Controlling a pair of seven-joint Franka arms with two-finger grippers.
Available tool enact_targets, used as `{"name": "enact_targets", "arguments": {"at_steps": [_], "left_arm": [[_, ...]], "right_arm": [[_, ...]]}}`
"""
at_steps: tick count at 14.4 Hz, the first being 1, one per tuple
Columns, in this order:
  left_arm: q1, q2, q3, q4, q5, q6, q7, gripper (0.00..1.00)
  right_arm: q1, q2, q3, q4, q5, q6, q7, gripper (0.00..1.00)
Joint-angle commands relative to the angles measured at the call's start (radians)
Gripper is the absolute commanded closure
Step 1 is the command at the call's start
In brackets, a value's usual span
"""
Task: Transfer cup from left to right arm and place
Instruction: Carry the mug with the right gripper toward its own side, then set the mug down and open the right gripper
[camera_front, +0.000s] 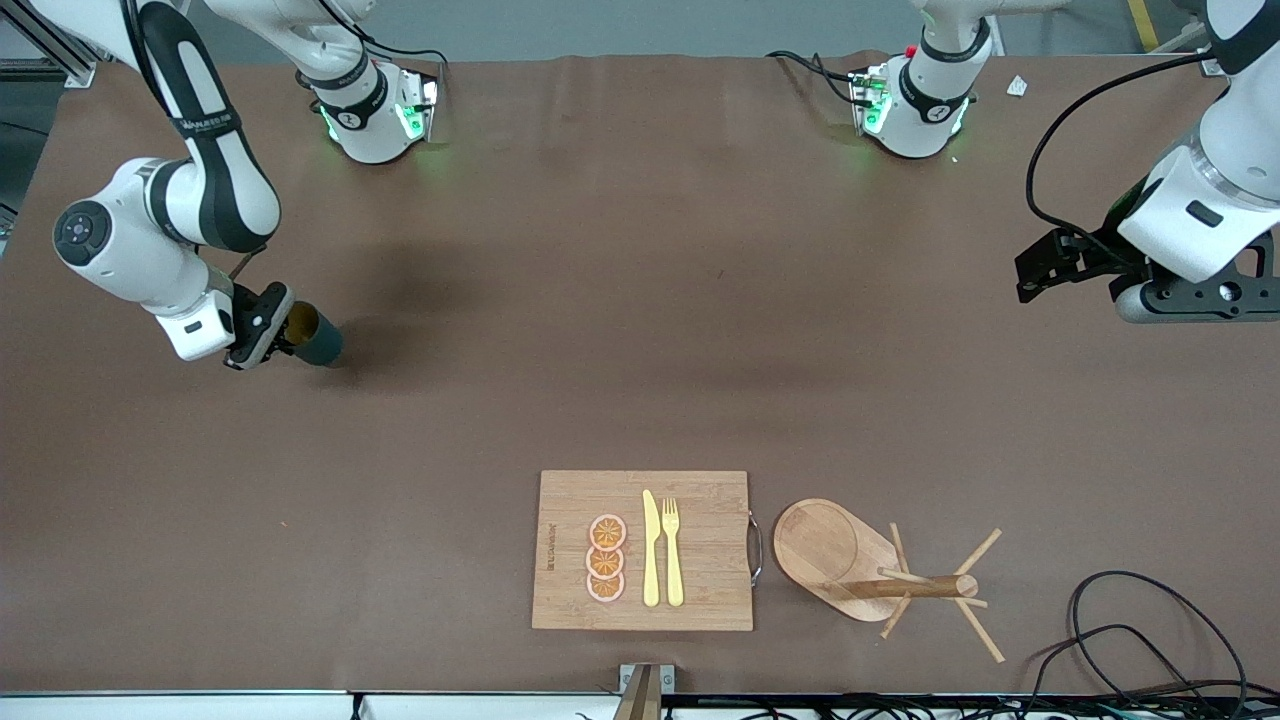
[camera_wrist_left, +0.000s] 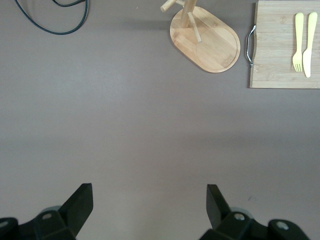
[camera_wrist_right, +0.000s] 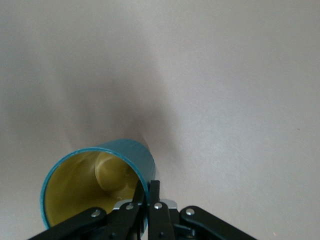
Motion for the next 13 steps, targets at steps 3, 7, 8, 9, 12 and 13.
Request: {"name": "enact_targets", "arguments": {"at_steps": [3, 7, 8, 9, 12, 13], "left_arm": [[0.012, 0.001, -0.007, -0.001, 0.020, -0.001, 0.005, 0.00], [0.006, 0.013, -0.007, 0.002, 0.023, 0.010, 0.003, 0.00], [0.006, 0.013, -0.007, 0.002, 0.023, 0.010, 0.003, 0.00], [0.006, 0.013, -0.007, 0.002, 0.023, 0.010, 0.003, 0.00], [-0.001, 0.012, -0.007, 0.004, 0.023, 0.008, -0.009, 0.00], [-0.001, 0.010, -0.009, 0.005, 0.023, 0.008, -0.009, 0.00]], "right_arm": [[-0.028, 0.016, 0.005, 0.005, 0.044, 0.006, -0.061, 1.00], [-0.039, 0.030, 0.005, 0.023, 0.047, -0.010, -0.057, 0.95], [-0.039, 0.045, 0.005, 0.046, 0.047, -0.050, -0.022, 0.77], [-0.039, 0.053, 0.005, 0.068, 0.047, -0.096, 0.006, 0.67], [-0.039, 0.053, 0.005, 0.088, 0.046, -0.130, 0.049, 0.06], [-0.047, 0.051, 0.005, 0.088, 0.046, -0.141, 0.052, 0.00]]}}
